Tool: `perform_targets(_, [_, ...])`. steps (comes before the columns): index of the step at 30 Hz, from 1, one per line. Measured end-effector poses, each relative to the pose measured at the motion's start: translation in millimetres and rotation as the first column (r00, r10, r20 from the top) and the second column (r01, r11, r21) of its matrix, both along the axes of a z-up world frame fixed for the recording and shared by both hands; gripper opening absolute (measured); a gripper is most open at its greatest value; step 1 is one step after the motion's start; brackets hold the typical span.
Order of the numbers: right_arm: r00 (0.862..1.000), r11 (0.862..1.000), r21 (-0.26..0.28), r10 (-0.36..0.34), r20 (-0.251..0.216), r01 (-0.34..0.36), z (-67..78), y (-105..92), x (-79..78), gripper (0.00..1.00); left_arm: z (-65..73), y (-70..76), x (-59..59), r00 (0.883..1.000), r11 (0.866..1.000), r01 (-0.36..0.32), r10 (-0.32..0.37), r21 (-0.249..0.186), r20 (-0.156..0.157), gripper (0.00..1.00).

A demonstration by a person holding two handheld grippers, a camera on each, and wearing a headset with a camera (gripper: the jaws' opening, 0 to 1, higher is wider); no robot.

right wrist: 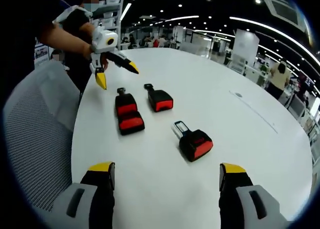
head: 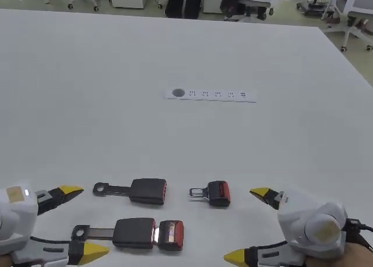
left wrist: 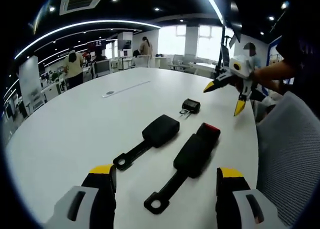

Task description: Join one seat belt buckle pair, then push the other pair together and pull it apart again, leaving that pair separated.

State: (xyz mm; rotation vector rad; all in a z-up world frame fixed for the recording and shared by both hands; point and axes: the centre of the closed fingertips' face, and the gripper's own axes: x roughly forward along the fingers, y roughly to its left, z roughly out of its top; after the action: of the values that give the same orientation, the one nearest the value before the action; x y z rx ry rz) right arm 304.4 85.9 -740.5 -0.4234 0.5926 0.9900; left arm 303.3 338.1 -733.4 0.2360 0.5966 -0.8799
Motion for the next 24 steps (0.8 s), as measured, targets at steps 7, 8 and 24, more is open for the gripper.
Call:
perform_targets(7, [0.997, 0.994, 0.078, -0.076, -0.006, 0.076, 6.2, 6.5, -12.4, 0.99, 7.8, 0.3, -3.4, 0.997, 0.995, -0.071, 0.073, -0.064, 0.031, 0.95])
perform_targets(8, [0.997, 0.994, 0.079, -0.074, -0.004, 0.074, 6.4, 6.5, -13.6, 0.99, 6.6, 4.0, -3.8, 0.997, 0.995, -0.074, 0.076, -0.068, 0.031, 0.97])
perform_targets(24, [0.991, 0.985, 0.116, -0.131, -0.013, 0.131, 5.8, 3.6, -22.9, 0.99, 7.1, -7.0, -16.8, 0.993, 0.987, -0.113, 0.117, -0.112, 0.027, 1.0])
